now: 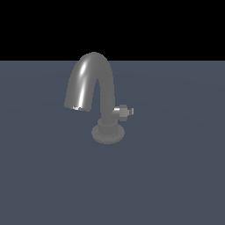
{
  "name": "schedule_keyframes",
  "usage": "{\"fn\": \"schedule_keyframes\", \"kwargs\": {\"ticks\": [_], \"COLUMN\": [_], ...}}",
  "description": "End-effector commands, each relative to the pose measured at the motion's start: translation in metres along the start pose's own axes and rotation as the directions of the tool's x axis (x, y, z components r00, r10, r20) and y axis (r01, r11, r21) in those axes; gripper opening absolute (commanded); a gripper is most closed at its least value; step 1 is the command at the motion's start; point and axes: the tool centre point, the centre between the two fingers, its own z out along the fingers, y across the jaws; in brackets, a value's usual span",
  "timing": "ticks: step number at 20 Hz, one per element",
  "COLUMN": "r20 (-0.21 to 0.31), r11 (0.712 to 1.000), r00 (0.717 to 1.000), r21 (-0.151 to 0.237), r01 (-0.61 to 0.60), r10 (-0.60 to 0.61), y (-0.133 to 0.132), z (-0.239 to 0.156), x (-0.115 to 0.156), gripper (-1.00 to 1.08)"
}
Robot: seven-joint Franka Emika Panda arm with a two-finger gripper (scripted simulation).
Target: Turn on the faucet by rotating a designated handle.
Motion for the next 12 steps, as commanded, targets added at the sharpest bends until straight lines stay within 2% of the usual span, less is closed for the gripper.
{"fn": "schedule_keyframes", "kwargs": {"ticks": [1,7,12], "r20": [0.047,0.168,0.276], "r11": [0.999,0.983,0.955], "r00": [0.998,0.974,0.931], "r21": [0.024,0.075,0.107], "r01": [-0.048,-0.168,-0.277], "r10": [0.046,0.154,0.239], "y": [-0.003,-0.006,-0.007], "z": [0.001,0.005,0.012], "x": [0.013,0.047,0.076], "gripper": [-1.00,-1.00,-1.00]}}
